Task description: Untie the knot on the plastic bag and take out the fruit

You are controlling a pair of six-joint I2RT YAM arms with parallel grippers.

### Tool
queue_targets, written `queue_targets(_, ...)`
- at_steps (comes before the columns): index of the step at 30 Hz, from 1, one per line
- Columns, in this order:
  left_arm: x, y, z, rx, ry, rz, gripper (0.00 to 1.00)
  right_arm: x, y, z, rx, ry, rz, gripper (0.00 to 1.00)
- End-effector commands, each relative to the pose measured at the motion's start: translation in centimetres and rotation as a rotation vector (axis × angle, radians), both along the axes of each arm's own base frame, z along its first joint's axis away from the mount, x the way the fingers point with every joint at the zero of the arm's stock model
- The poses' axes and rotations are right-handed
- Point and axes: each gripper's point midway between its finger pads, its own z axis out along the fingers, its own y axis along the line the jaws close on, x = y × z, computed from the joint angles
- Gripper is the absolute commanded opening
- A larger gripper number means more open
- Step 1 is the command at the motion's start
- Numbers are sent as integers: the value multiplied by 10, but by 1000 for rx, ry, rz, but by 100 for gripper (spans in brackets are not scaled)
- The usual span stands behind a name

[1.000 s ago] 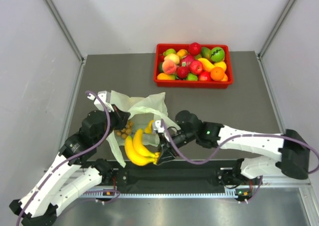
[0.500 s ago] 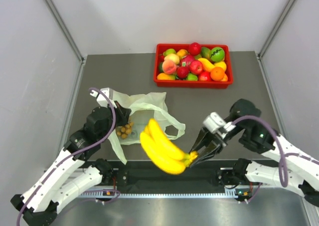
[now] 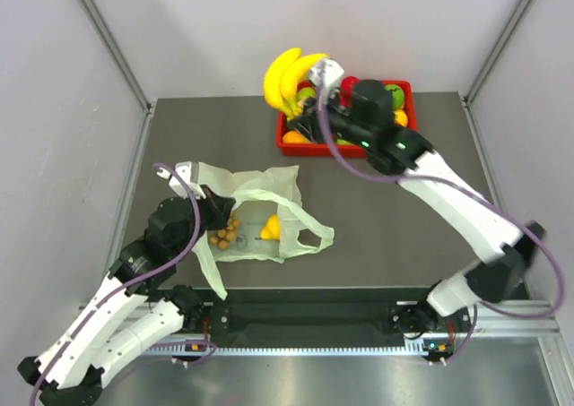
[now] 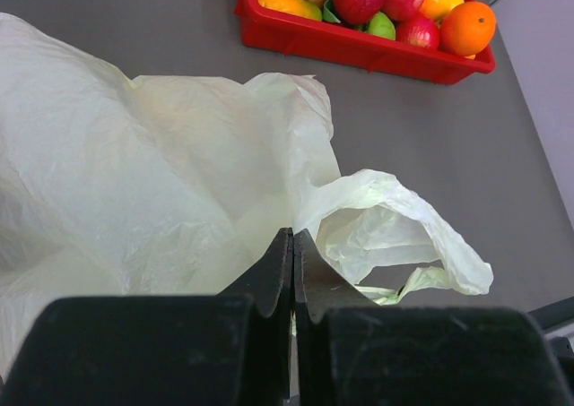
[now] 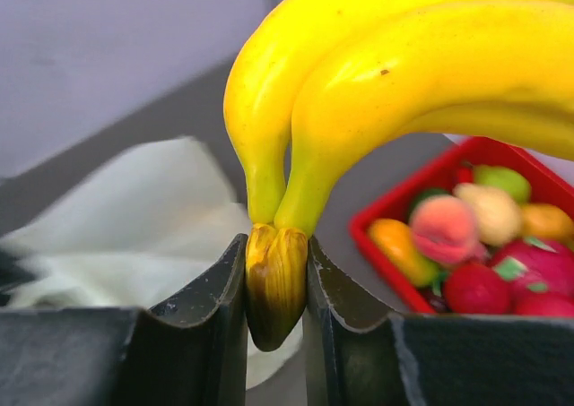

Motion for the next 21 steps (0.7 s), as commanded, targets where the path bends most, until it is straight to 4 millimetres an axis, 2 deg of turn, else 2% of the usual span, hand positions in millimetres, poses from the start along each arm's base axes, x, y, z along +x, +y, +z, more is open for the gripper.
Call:
queue_targets(1, -5, -4, 8, -47, -16, -24, 0, 94, -23, -16, -159, -45, -352, 0)
queue_targets(2, -6, -4, 8, -57, -12, -22, 0, 123, -21, -43, -225, -26, -417, 0)
queue_targets(3, -8, -4, 9, -67, -15, -28, 0, 137, -19, -47, -241, -23, -437, 0)
queue_targets(4, -9, -4, 9, -73, -14, -28, 0, 152, -22, -28, -215, -46, -459, 0)
queue_targets(5, -11, -5, 7, -76, -6, -34, 0, 174, -16, -56, -266, -24, -484, 0)
queue_targets(6, -12, -4, 5, -77, -4, -35, 0, 185, -16, -59, -272, -25, -501, 0)
queue_targets(7, -14, -3, 6, -84, -5, -35, 0, 199, -20, -45, -246, -45, -522, 0)
queue_targets(8, -16, -2, 7, -90, -6, -35, 0, 215, -16, -71, -284, -19, -532, 0)
queue_targets(9, -18, 0, 4, -88, -4, -34, 0, 225, -16, -77, -287, -13, -536, 0)
queue_targets(10, -19, 0, 4, -91, -4, -33, 0, 235, -18, -66, -265, -31, -548, 0)
queue_targets(11, -19, 0, 3, -95, -1, -33, 0, 247, -14, -94, -300, 3, -539, 0)
queue_targets(12, -21, 2, 2, -96, 1, -32, 0, 252, -11, -101, -300, 17, -531, 0)
queue_targets(13, -22, 3, 1, -95, 2, -31, 0, 259, -12, -94, -270, 12, -521, 0)
queue_targets(14, -23, 3, 0, -95, 6, -31, 0, 266, -6, -115, -277, 49, -514, 0)
queue_targets(19, -26, 5, -2, -105, 1, -27, 0, 279, 8, -155, -277, 102, -473, 0)
queue_targets(21, -27, 5, -3, -109, 5, -30, 0, 281, 11, -165, -270, 124, -460, 0)
